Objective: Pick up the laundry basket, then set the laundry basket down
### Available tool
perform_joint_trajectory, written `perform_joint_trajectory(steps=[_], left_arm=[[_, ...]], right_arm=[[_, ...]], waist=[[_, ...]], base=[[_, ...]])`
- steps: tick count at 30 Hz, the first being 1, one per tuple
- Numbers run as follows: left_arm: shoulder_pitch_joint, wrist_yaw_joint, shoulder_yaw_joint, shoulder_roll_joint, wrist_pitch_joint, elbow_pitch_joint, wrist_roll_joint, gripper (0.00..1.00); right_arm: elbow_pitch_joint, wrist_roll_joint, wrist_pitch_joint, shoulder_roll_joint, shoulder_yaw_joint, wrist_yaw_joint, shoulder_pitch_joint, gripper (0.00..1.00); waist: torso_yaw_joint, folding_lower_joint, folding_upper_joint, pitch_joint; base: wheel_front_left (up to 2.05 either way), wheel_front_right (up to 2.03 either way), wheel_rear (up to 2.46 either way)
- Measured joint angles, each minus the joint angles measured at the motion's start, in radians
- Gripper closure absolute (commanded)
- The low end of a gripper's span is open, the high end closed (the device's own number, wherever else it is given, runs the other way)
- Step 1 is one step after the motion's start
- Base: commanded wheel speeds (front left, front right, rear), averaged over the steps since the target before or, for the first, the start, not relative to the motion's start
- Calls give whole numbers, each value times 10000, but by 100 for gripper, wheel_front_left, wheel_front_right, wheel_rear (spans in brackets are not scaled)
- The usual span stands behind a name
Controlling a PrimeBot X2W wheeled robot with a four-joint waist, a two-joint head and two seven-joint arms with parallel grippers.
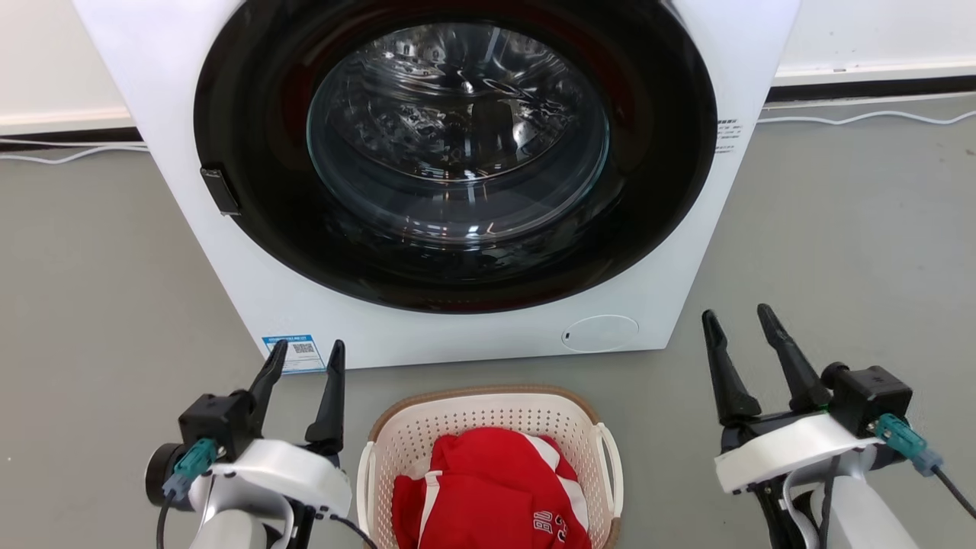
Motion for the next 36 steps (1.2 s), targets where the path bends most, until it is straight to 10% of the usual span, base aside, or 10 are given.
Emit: perform_joint_trajectory(steps=[31, 32, 36], left_arm=[[448, -33, 311, -244, 0, -301, 136, 0], [450, -29, 307, -255, 4, -222, 136, 100], [747, -29, 307, -324, 88, 192, 27, 100]], right_arm=[[-249, -234, 2, 48, -222, 0, 349, 0], [-192, -228, 10, 56, -226, -2, 359, 100], [142, -125, 36, 123, -228, -2, 658, 100]], waist=[[-17, 0, 0, -209], [-17, 0, 0, -211], [-14, 0, 0, -214]], base=[[0, 0, 0], [0, 0, 0], [0, 0, 0]])
